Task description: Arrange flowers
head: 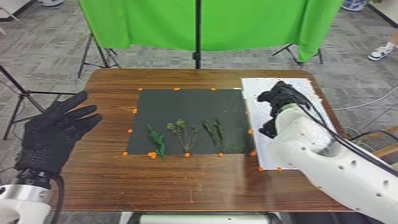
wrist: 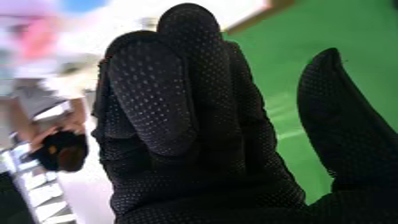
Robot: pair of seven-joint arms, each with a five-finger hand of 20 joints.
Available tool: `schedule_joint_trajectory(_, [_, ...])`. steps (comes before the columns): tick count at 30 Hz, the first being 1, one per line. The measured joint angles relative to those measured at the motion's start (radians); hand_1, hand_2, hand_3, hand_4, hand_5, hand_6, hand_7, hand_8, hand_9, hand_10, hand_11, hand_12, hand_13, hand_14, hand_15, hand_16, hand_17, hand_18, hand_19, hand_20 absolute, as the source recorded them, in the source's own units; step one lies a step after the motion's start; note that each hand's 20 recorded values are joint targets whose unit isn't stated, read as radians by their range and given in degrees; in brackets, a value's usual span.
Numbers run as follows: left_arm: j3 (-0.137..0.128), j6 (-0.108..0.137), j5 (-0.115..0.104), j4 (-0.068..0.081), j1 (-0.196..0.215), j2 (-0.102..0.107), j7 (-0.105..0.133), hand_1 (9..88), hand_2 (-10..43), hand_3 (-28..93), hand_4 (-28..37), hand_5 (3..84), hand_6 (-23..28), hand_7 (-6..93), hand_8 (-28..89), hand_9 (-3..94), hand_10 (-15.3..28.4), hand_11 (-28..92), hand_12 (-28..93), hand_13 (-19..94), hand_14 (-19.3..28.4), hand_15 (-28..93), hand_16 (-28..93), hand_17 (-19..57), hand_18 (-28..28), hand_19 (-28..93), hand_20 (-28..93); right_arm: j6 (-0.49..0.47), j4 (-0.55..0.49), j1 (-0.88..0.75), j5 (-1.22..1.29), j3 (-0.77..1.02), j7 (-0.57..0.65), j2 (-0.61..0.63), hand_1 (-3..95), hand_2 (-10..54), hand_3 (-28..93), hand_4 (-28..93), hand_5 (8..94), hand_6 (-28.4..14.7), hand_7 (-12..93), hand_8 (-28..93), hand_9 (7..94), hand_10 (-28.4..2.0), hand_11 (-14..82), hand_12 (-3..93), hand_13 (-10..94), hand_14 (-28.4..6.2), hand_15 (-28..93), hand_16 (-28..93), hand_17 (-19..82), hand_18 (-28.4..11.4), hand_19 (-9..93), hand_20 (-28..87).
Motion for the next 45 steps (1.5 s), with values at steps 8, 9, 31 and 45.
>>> schedule_joint_trajectory(8, [0.002, -0.001, 0.004, 0.0, -0.008, 0.0, -0.004, 20.2, 9.2, 77, -27.3, 37.9, 10.4, 16.2, -10, 34.6, 22.4, 31, 12, 26, 28.4, 60, -12, -9.8, 25.4, 56, 15, -0.072, 0.038, -0.044, -0.018, 0.0, 0.045, 0.026, 30.3, -0.7, 73, -20, 55.0, -3.8, 11, -11, 83.2, -15.8, 30.8, 18.1, 82, -9.9, 65, 17, 39, -24.3, 93, -5])
schedule_joint_trajectory(9, [0.004, -0.001, 0.004, 0.0, -0.009, 0.0, -0.004, 20.2, 9.2, 77, -27.3, 37.9, 10.4, 16.2, -10, 34.6, 22.4, 31, 12, 26, 28.4, 60, -12, -9.7, 25.4, 56, 15, -0.077, 0.043, -0.043, -0.022, -0.005, 0.048, 0.027, 30.5, -1.1, 73, -20, 55.0, -3.7, 11, -11, 83.3, -15.7, 30.9, 18.1, 82, -9.9, 65, 17, 39, -24.3, 93, -5])
schedule_joint_trajectory(31, [0.027, -0.011, 0.013, 0.0, -0.046, 0.008, -0.019, 20.3, 9.3, 77, -27.5, 38.0, 10.5, 16.6, -10, 34.6, 22.5, 31, 12, 26, 28.4, 60, -12, -9.9, 25.4, 56, 15, 0.074, 0.138, 0.037, -0.215, -0.233, 0.068, 0.041, 56.9, -9.5, 72, -28, 84.5, -1.0, 22, 6, 93.7, -7.4, 23.9, 28.6, 89, -2.8, 58, 20, 45, -18.1, 93, -4])
schedule_joint_trajectory(45, [0.024, -0.018, 0.019, -0.004, -0.052, 0.008, -0.022, 20.3, 9.2, 77, -27.5, 38.1, 10.6, 16.7, -10, 34.7, 22.6, 31, 12, 26, 28.4, 60, -12, -9.9, 25.5, 56, 15, 0.119, 0.068, 0.091, -0.296, -0.282, 0.067, 0.039, 57.1, -9.5, 73, -28, 85.5, -1.5, 21, 6, 93.7, -7.7, 26.1, 27.8, 90, -2.8, 59, 21, 45, -18.6, 93, 0])
